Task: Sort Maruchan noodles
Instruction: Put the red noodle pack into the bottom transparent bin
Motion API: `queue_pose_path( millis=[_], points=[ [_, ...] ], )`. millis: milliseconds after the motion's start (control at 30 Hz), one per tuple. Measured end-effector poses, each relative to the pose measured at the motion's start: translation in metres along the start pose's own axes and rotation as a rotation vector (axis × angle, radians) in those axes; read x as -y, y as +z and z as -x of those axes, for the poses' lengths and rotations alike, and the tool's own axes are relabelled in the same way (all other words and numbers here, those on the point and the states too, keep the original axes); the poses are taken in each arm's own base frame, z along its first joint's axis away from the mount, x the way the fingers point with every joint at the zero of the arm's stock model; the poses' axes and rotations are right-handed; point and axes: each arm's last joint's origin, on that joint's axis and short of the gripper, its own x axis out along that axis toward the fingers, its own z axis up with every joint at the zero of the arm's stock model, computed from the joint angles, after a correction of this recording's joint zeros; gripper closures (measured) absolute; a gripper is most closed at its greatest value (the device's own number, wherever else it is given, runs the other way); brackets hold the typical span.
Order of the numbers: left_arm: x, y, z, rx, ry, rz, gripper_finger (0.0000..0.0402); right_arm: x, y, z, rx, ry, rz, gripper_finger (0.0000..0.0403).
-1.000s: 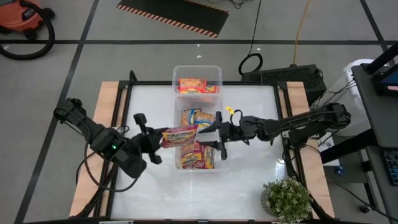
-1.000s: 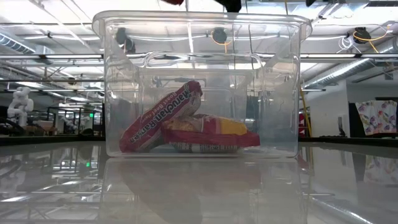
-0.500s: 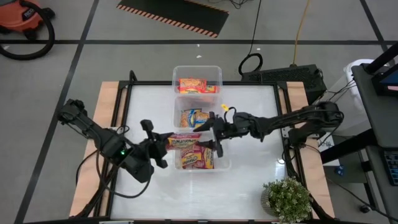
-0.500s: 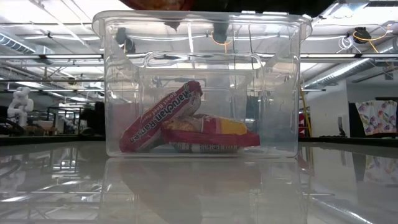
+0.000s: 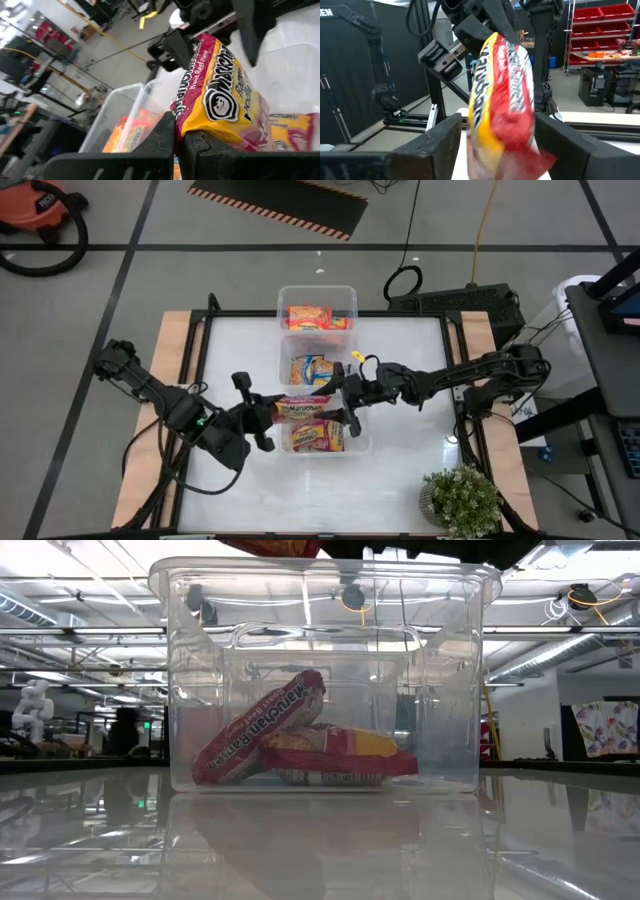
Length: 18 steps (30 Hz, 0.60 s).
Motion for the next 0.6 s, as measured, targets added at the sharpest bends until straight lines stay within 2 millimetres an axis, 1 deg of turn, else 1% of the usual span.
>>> queue_pose_path(
  millis=[100,267,367,467,600],
  points=[
    [-0.0010,0.0009,-0.0037,-0.008,-0.035,0.008,0.0398,-0.0002,0.0009,0.0000,0.009,0.001,0.007,0.0191],
    [-0.0022,0.0007,-0.0056,-0.013,-0.030,0.044,0.0398,-0.0002,0.0006,0.0000,0.006,0.003,0.016,0.0244],
    [-0.0022,0.0006,-0.0056,-0.014,-0.032,0.051,0.0398,-0.0001,0.0006,0.0000,0.006,0.003,0.016,0.0268],
    [-0.0017,-0.0001,-0.0055,-0.021,-0.051,0.049,0.0398,0.0012,0.0002,0.0003,0.002,0.000,0.016,0.0279],
    [0.0027,-0.0061,-0.0079,-0.033,-0.057,0.043,0.0396,0.0038,-0.0005,0.0008,-0.007,-0.006,0.014,0.0280]
  ],
)
